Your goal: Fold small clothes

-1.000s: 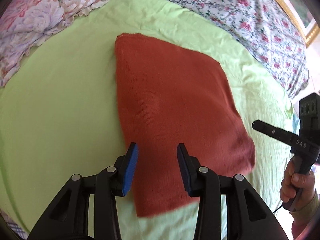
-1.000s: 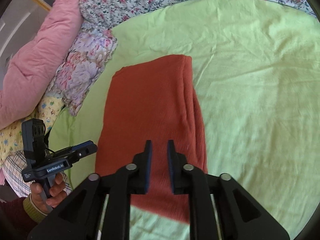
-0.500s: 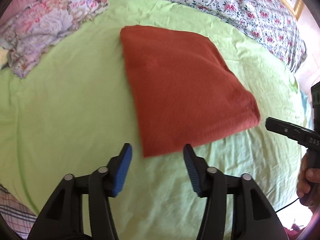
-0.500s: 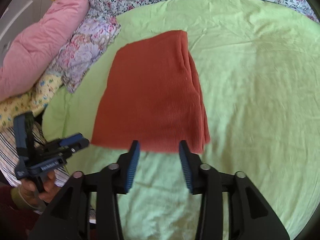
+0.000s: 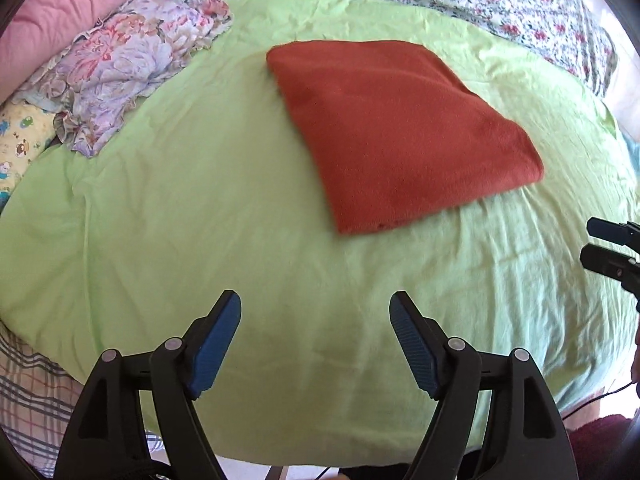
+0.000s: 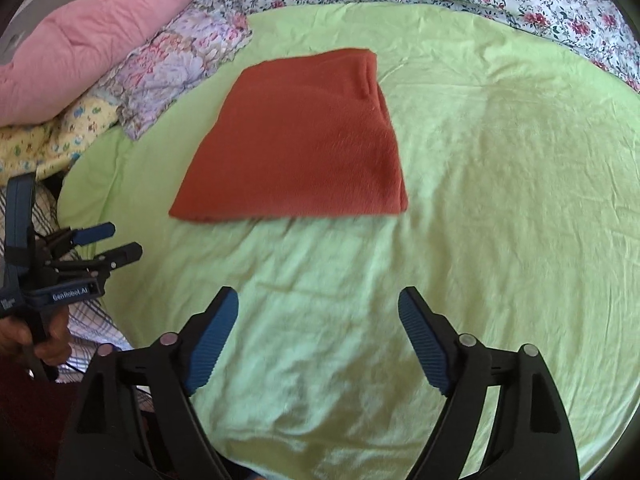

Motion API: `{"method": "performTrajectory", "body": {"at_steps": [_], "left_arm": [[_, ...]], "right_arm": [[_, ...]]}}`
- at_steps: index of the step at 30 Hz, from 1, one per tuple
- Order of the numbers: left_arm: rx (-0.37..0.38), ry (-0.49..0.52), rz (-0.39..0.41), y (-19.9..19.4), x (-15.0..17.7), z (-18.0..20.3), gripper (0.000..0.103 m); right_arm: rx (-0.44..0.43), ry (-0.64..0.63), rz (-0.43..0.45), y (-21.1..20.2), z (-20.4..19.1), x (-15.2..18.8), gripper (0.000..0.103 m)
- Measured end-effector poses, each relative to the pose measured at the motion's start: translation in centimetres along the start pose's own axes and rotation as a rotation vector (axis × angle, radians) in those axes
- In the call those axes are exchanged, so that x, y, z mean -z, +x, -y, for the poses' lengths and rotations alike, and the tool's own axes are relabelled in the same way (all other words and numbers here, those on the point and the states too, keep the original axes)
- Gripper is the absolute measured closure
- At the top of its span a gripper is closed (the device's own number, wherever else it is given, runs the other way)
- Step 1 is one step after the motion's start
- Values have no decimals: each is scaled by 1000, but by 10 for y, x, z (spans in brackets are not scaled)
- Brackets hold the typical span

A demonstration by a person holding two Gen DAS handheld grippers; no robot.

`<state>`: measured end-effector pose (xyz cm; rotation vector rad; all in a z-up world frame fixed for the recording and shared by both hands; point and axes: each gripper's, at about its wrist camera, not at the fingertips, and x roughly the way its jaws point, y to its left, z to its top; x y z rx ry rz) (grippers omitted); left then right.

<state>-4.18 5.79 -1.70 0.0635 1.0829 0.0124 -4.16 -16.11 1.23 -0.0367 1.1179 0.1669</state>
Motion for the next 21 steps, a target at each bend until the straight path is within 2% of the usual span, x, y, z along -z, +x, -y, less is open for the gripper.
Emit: {"method": "performTrajectory", "body": {"at_steps": [8,16,21], "left_arm": [[-22,13,42,-9,-1,-1,22],[-10,5,100,-18,-26,7,19],[-15,8,89,-12,-32,16,17]], "right_arm": [[9,-45,-9,3,-16,9,18],[19,-84,29,3,-21,-9,18],[17,-82,35,6,-18,-24,18]]}}
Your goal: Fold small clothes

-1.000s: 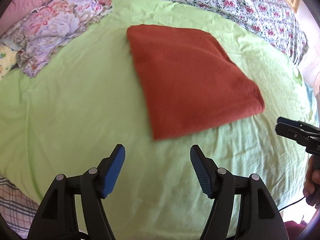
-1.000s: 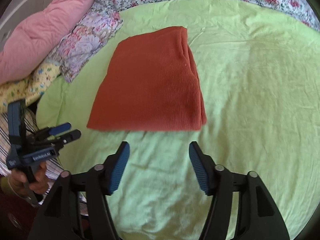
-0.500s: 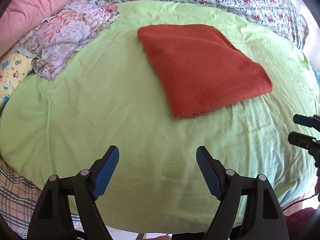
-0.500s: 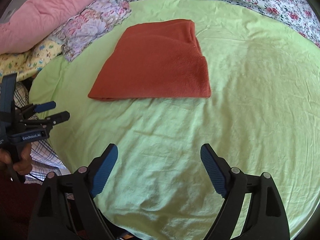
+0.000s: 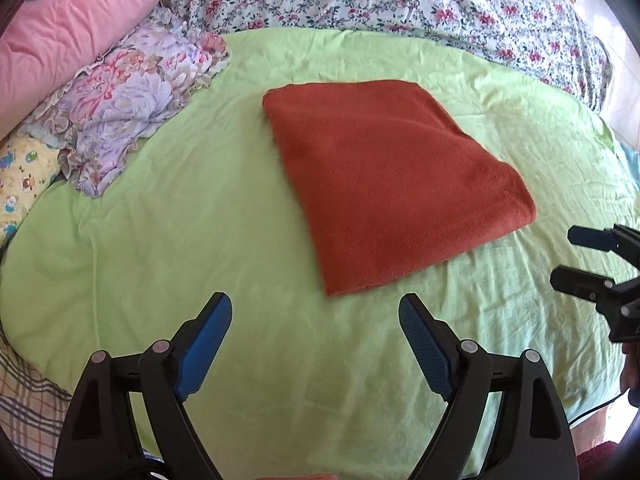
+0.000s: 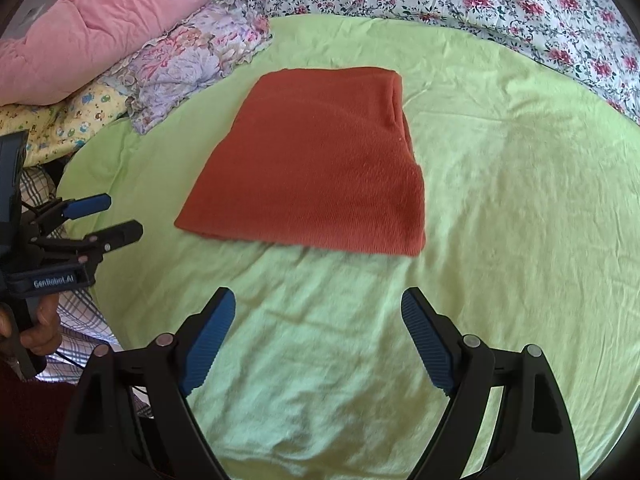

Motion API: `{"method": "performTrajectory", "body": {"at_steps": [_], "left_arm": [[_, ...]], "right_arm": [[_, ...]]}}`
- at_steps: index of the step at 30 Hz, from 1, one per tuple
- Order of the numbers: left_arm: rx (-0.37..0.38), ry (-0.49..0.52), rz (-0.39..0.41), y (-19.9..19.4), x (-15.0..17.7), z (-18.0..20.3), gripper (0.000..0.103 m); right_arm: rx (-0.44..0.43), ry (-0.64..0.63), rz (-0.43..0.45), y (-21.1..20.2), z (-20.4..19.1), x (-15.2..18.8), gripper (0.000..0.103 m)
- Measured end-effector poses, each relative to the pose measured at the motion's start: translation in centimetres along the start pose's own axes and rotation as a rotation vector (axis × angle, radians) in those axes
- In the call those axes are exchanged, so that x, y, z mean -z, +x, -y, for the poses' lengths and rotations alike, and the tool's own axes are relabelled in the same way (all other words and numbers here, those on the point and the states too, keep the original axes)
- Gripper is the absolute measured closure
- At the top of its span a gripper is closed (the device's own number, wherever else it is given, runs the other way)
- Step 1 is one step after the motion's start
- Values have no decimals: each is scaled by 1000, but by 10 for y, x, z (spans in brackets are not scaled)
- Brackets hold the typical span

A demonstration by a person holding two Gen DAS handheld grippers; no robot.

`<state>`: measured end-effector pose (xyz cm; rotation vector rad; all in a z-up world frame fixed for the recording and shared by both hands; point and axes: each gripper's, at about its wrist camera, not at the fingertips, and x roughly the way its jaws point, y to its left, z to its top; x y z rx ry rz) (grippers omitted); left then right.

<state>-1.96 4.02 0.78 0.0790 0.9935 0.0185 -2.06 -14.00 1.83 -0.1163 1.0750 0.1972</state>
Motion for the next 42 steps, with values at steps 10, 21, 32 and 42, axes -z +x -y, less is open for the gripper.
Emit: {"method": "performTrajectory", "body": {"at_steps": [10,21,32,42], "left_arm": [[-15,11,-53,21,-6,10,17],[-44,-19,-42,25,-21,3,17],[-59,-38,-52,32,-30,3,16],[-43,-42,-60,39,-41,3,16]], "right_arm": [[-17,-8,-30,20,0,-22,18],[-31,-1,-40,33,4,-37,18],[-36,13,-45,40,8,-44,18],[-24,33,-53,48,14,-51,18]]}}
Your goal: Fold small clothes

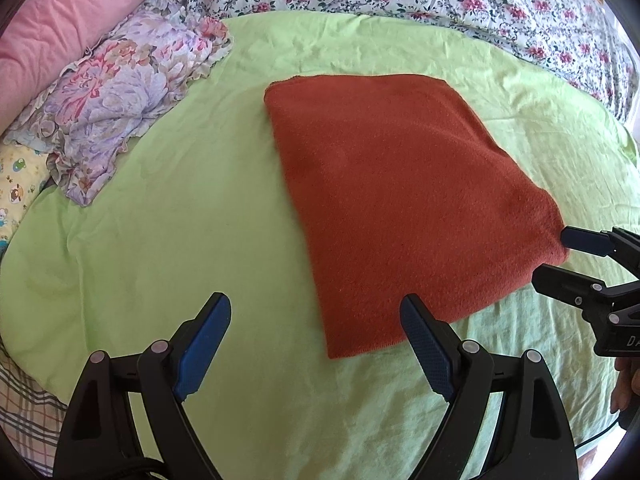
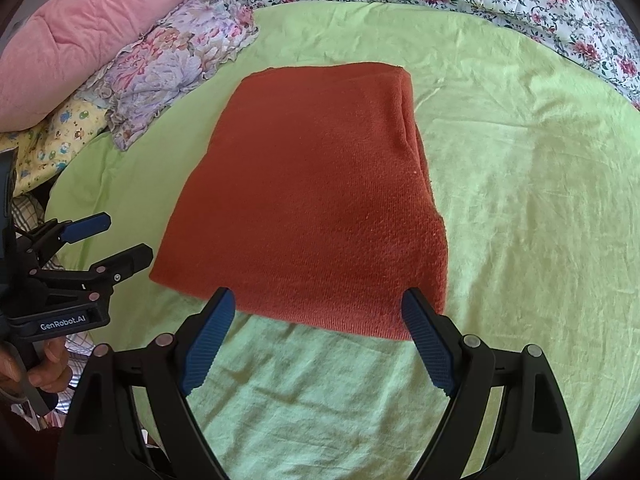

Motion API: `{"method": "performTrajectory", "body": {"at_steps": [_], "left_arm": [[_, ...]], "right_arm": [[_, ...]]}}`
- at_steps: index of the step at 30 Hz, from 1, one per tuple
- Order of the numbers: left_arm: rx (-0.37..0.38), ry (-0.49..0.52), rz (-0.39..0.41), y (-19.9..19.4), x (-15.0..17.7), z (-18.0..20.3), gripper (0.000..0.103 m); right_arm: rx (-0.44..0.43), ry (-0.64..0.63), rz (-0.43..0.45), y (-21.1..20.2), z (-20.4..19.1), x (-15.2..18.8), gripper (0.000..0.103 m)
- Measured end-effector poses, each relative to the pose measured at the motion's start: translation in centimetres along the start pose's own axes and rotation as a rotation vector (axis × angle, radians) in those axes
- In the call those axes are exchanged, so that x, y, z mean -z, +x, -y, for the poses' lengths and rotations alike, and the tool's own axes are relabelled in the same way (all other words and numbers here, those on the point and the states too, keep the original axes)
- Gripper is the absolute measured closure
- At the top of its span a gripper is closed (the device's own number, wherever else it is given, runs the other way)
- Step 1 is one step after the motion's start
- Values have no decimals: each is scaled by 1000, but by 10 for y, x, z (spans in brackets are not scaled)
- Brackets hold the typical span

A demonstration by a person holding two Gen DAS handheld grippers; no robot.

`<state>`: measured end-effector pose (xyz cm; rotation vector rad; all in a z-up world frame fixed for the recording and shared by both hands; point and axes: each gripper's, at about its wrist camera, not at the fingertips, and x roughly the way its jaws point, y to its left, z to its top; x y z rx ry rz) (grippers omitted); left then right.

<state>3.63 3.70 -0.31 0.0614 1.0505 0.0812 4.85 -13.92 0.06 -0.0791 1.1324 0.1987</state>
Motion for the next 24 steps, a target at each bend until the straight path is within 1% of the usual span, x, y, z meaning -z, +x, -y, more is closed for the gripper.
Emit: {"method": "performTrajectory", "body": {"at_steps": [13,24], "left_arm": [[9,-6,-17,4,-8,0,15],[17,-18,-23,6,-19,-2,15]], "right_arm": [[4,-22,-4,4,-5,-8,18],[4,-21,4,5,0,-26,17]]}}
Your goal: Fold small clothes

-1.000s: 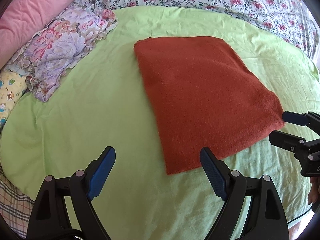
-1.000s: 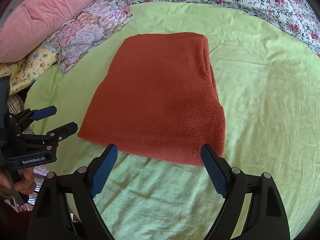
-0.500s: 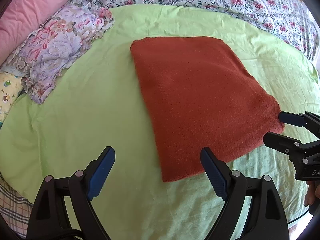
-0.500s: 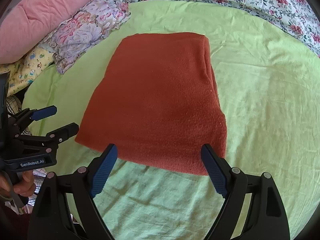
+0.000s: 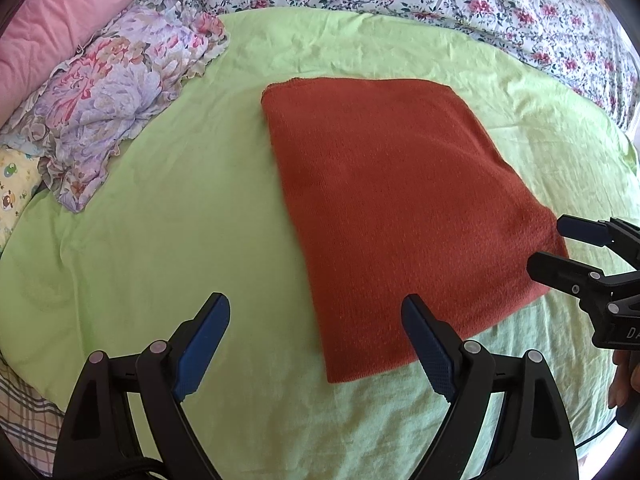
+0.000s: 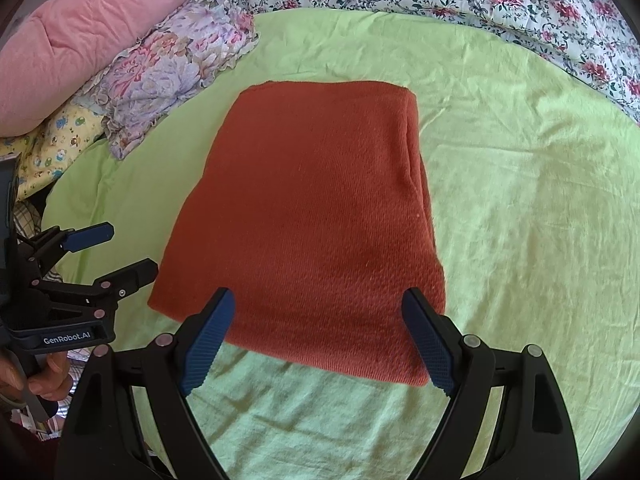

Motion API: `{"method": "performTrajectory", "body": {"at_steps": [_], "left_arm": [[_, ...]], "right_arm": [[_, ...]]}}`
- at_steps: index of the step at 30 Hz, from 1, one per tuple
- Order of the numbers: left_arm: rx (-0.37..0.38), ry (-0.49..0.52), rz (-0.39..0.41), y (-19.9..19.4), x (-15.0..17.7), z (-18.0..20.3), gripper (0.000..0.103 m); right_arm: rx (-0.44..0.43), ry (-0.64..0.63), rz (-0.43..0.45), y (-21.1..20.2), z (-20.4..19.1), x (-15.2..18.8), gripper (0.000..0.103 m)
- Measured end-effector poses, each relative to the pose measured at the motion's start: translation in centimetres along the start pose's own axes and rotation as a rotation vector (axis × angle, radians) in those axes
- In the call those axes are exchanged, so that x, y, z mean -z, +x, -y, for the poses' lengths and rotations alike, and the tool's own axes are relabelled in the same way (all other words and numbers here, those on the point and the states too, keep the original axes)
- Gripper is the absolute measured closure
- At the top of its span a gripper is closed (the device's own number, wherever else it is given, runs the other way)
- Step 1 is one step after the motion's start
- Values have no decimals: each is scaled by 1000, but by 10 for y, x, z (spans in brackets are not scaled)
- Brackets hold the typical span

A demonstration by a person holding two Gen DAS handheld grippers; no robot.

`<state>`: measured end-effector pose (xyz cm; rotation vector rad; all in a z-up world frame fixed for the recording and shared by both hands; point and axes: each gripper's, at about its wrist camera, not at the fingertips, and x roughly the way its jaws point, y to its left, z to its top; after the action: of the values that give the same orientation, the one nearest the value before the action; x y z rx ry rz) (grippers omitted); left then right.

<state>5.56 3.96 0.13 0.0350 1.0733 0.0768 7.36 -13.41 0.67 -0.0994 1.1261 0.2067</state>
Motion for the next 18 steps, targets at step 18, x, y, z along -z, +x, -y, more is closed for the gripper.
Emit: {"method": "performTrajectory", "body": {"at_steps": [18], "left_arm": [[13,-23,-5,4,-10,-4,15]], "right_arm": [[1,13,-12,6,3,-7,17]]}}
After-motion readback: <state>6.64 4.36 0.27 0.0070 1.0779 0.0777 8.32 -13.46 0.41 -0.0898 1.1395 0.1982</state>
